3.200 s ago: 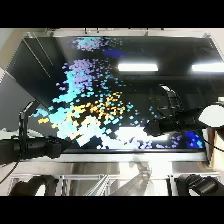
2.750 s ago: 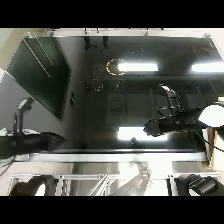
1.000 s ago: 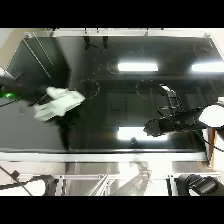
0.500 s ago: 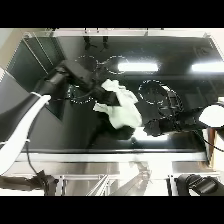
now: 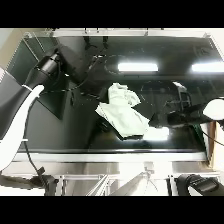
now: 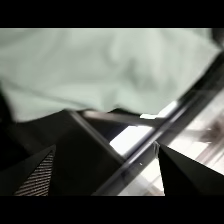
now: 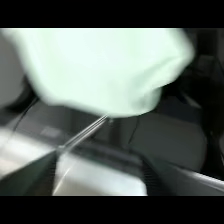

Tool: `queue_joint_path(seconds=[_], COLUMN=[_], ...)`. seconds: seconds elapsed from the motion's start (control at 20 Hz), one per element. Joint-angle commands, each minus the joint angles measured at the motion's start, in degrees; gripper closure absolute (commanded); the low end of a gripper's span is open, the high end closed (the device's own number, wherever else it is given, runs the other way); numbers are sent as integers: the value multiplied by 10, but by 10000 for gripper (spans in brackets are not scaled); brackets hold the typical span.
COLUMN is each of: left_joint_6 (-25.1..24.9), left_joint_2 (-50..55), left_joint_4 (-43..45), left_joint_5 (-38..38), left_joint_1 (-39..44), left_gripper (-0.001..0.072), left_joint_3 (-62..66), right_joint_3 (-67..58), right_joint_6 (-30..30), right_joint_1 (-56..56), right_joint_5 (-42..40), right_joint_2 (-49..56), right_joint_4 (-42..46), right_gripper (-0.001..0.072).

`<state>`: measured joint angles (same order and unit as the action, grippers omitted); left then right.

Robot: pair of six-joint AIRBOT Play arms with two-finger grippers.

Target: Fold the shirts.

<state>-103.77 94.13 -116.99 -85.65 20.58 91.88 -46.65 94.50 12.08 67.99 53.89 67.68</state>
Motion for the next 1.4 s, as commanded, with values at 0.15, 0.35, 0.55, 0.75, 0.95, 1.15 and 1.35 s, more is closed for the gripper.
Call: queue_joint_path(seconds=[0.15, 0.35, 0.55, 0.75, 0.95, 1.15, 1.35], left_joint_6=[-15, -37, -35, -12, -9, 5, 23], left_joint_2=[26, 98, 179, 239, 273, 259, 195], left_joint_4=[-92, -178, -182, -180, -180, -181, -181], left_joint_5=[94, 148, 124, 98, 57, -5, -72], left_joint_1=[-130, -167, -132, -66, -27, -32, -53], left_gripper=[-3, -2, 15, 17, 696, 696, 696], left_joint_3=[-150, -147, -62, 22, 95, 174, 262], right_joint_3=[0, 0, 0, 0, 0, -6, -73], right_joint_6=[-61, -114, -153, -153, -170, -249, -277], right_joint_1=[-131, -134, -134, -134, -134, -139, -185], right_joint_5=[-16, -18, -19, -18, -26, -50, -18], right_joint_2=[160, 242, 279, 283, 302, 310, 257], right_joint_4=[-35, -149, -232, -234, -235, -279, -333], right_gripper=[93, 95, 97, 225, 272, 695, 695])
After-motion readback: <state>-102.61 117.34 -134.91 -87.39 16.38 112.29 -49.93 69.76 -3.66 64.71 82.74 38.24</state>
